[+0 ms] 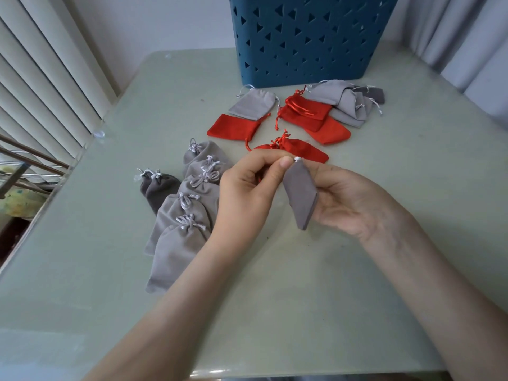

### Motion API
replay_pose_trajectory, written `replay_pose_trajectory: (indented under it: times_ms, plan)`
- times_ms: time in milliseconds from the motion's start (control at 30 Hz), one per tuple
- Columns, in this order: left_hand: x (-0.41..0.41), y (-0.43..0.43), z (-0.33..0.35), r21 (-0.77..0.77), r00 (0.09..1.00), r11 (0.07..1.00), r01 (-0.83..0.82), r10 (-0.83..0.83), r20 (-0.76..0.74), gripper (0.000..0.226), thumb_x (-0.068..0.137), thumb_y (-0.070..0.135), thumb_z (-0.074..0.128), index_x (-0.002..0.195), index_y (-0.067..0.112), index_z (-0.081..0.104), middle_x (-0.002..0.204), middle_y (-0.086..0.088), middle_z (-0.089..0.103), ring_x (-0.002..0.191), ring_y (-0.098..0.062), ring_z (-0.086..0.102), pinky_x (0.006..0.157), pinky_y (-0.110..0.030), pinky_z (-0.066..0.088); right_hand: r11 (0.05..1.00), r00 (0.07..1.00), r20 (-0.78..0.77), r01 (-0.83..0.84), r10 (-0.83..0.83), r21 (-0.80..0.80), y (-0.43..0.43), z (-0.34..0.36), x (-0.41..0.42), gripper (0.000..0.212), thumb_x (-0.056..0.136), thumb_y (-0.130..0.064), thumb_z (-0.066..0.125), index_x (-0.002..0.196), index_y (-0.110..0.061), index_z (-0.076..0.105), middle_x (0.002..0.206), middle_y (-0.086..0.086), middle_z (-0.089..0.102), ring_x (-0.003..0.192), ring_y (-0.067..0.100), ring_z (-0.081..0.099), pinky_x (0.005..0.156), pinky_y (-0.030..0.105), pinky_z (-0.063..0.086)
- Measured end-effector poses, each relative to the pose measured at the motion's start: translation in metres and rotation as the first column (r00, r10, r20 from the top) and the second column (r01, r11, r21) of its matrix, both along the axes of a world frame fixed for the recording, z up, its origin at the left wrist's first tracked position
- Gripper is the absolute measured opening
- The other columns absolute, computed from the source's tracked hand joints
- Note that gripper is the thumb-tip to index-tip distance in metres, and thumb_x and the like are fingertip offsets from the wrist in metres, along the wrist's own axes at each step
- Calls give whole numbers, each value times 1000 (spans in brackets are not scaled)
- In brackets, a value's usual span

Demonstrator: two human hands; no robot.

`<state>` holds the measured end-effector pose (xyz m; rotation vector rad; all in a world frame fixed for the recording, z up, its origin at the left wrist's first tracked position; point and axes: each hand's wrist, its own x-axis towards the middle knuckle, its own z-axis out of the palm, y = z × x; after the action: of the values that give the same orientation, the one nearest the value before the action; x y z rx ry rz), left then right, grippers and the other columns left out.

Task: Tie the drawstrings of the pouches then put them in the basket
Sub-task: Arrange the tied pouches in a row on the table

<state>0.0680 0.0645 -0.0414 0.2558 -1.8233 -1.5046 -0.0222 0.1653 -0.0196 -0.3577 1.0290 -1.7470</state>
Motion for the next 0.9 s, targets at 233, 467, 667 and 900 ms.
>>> replay_pose_trajectory:
  times_ms: [233, 467, 667, 900]
  plan:
    - [1, -9, -1, -471, 992, 873, -124, 105, -67, 14, 89, 14, 57, 89, 10, 70, 84, 12, 60, 79, 0, 51, 74, -10, 38, 995, 961, -277, 52, -27, 85, 1, -8, -9, 12, 68, -29, 69, 67, -17, 71, 75, 2, 59, 79, 16, 45, 74, 26, 36]
    - [2, -14, -5, -601, 987, 783, -159, 128, -95, 16, 90, 11, 57, 90, 3, 71, 86, 9, 58, 80, 1, 46, 78, -8, 37, 992, 852, -521, 16, 51, 124, 8, -5, -14, 12, 76, -22, 60, 82, -13, 64, 71, -5, 62, 71, 10, 47, 66, 21, 37]
    - [3, -8, 0, -485, 986, 862, -145, 168, 3, 12, 90, 16, 59, 92, 14, 71, 83, 16, 64, 80, -2, 55, 75, -9, 40, 985, 624, -781, 117, 28, 129, 8, 1, -10, 8, 88, -17, 60, 84, -20, 66, 72, -7, 59, 63, -1, 46, 59, 14, 36]
    - [3, -11, 3, -202, 958, 979, -14, 71, 277, 14, 88, 13, 64, 78, 22, 67, 75, 11, 68, 73, -3, 61, 73, -21, 48, 920, 78, -996, 385, 52, 78, 6, -7, -8, 4, 83, -8, 66, 82, -12, 65, 71, -6, 54, 66, -2, 49, 62, 7, 35]
